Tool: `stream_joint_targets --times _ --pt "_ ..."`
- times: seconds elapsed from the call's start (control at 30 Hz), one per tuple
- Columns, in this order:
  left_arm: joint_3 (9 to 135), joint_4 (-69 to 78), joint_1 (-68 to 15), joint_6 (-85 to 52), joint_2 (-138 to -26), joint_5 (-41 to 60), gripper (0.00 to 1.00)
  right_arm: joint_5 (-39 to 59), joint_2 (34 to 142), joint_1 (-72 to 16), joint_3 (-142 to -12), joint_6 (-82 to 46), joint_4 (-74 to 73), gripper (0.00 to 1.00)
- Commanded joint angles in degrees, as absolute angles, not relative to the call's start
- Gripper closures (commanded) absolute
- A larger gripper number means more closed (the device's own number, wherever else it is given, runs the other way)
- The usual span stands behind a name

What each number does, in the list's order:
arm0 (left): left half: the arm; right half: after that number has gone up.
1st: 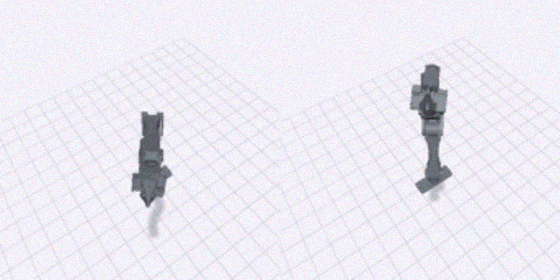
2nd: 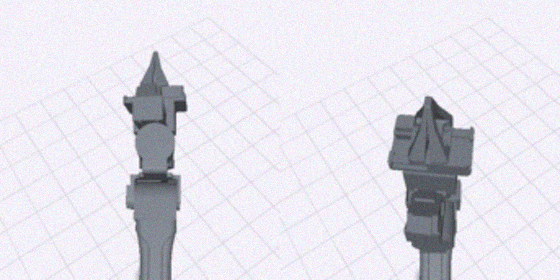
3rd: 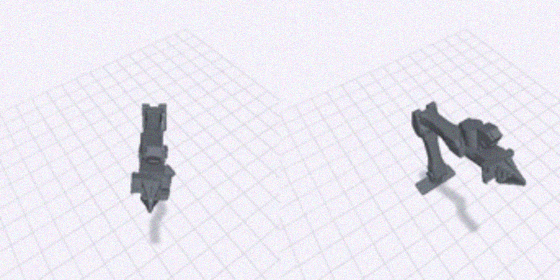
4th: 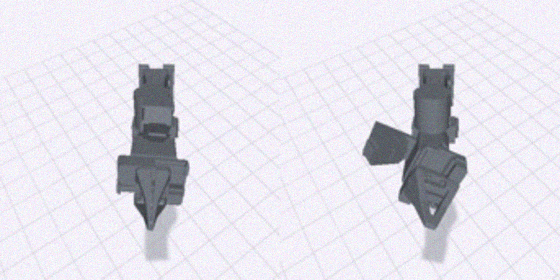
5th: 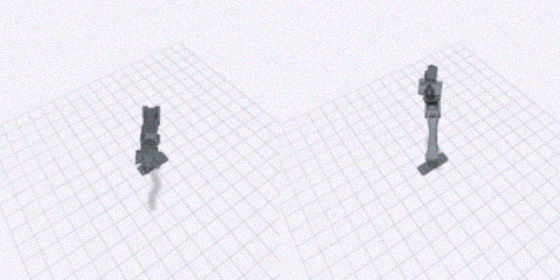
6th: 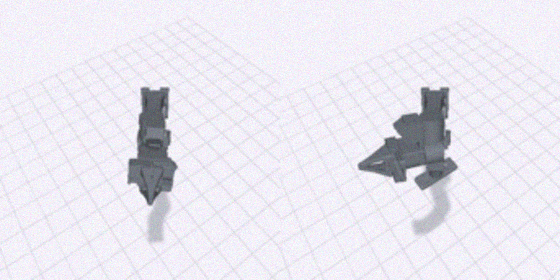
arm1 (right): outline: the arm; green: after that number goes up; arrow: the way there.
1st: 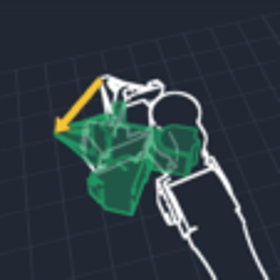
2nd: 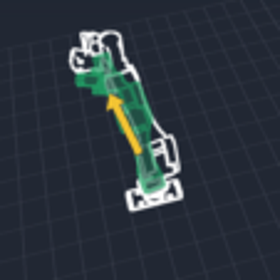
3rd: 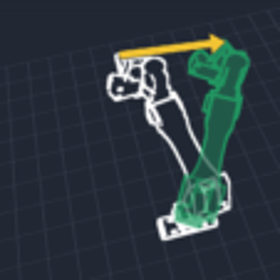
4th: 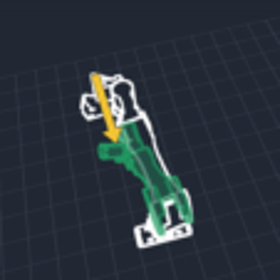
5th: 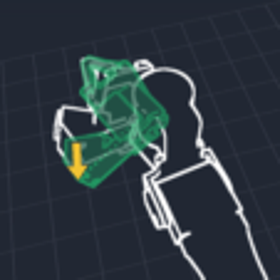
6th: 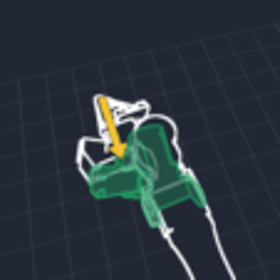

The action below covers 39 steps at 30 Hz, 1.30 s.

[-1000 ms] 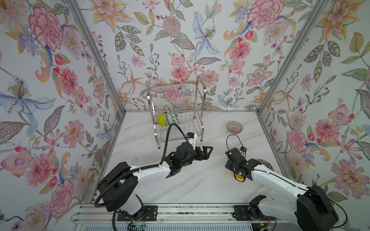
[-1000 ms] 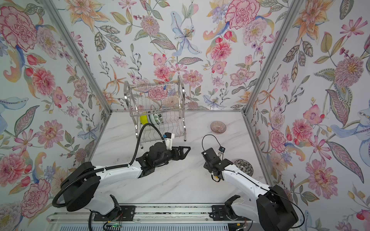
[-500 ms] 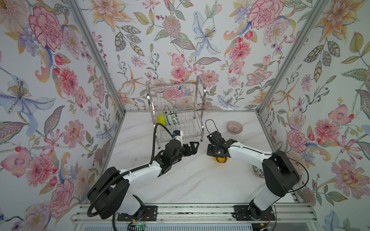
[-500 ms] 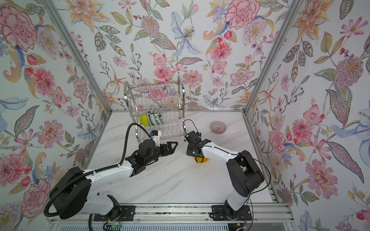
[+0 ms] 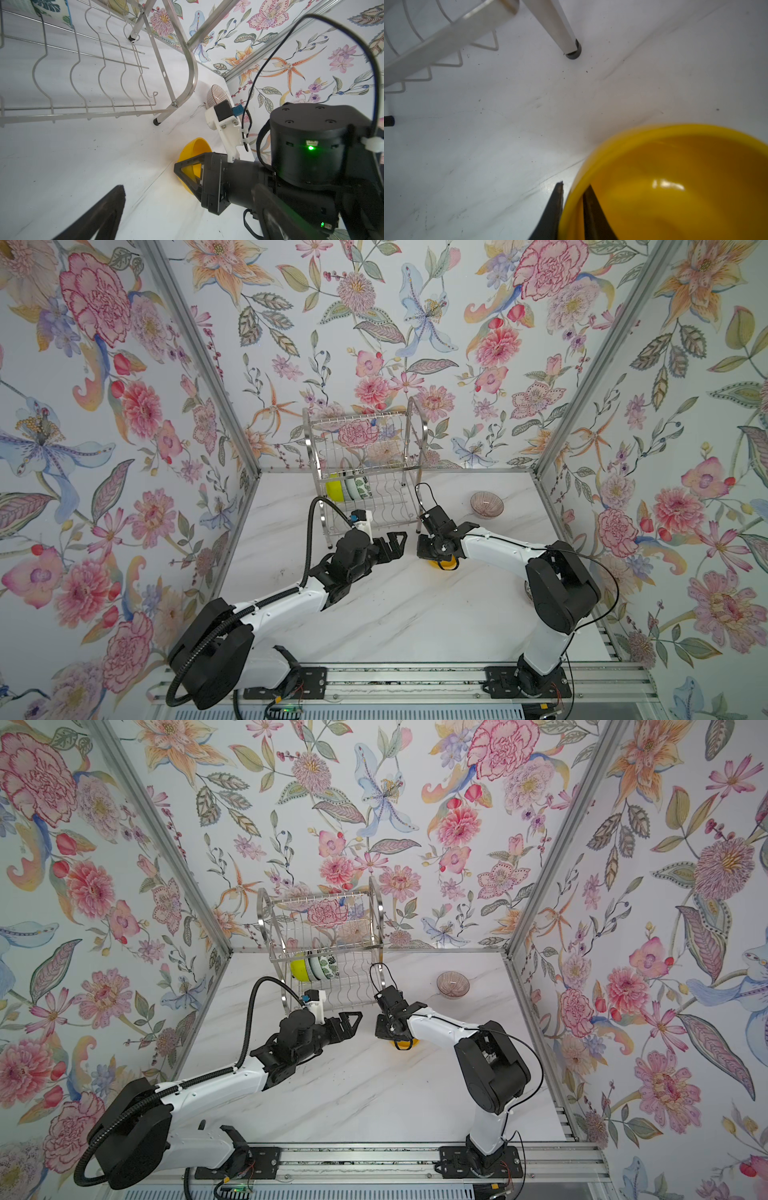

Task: Load the bowls into the dish rack
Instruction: 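Grasp the yellow bowl rim with the right gripper and lift it toward the left gripper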

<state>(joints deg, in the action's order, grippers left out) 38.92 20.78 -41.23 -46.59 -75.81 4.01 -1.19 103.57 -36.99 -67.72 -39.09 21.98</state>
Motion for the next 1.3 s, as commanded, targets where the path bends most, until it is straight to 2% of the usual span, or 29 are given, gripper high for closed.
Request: stream_joint_targets --times 0.0,0.07,0.13,0.3,0.5,0.57,0.67,0.7,0.8,0.9,1.1,1.17,1.27 --pt "37.75 18.50 -40.79 -46.93 -73.38 1.82 0.01 1.14 105.70 -36.66 -70.15 -37.49 23.38 0.80" --pt "37.49 17.70 -40.85 -46.76 -72.41 1.06 0.01 1.70 106.30 -36.65 -70.63 -37.31 23.38 0.78" --pt "37.10 17.31 -40.81 -46.51 -71.73 0.40 0.01 2.49 106.84 -36.50 -70.94 -37.38 23.04 0.73" --pt "37.43 16.63 -40.82 -46.24 -71.29 0.06 0.01 3.80 106.09 -36.38 -72.25 -37.57 22.99 0.70" --pt "38.89 18.77 -40.87 -47.34 -73.67 1.63 0.01 3.27 101.59 -35.14 -72.83 -36.84 24.20 0.50" --pt "39.84 18.85 -41.09 -47.22 -74.24 1.77 0.01 2.30 98.67 -34.12 -72.01 -36.57 24.52 0.37" --pt "40.98 18.99 -41.57 -46.95 -75.06 1.37 0.01 0.88 93.60 -31.84 -69.55 -35.83 25.03 0.04" --pt "41.60 18.97 -41.66 -46.98 -75.80 1.43 0.01 0.52 91.97 -30.32 -68.48 -35.52 25.20 0.01" --pt "43.87 19.16 -42.88 -46.90 -79.16 2.39 0.01 -0.91 88.50 -26.59 -64.90 -35.17 25.60 0.02" --pt "46.78 19.32 -44.43 -46.63 -83.29 3.14 0.01 1.63 87.91 -23.37 -61.56 -34.91 25.07 0.01" --pt "51.57 19.96 -46.81 -47.61 -90.87 3.97 0.01 6.08 89.83 -21.88 -57.15 -35.76 21.30 0.03" --pt "52.45 19.54 -47.49 -47.81 -92.13 4.04 0.01 7.37 91.36 -21.88 -57.13 -35.60 20.83 0.07" --pt "52.58 19.01 -48.29 -47.88 -92.79 3.76 0.01 7.19 93.10 -21.93 -56.53 -35.24 20.27 0.23"
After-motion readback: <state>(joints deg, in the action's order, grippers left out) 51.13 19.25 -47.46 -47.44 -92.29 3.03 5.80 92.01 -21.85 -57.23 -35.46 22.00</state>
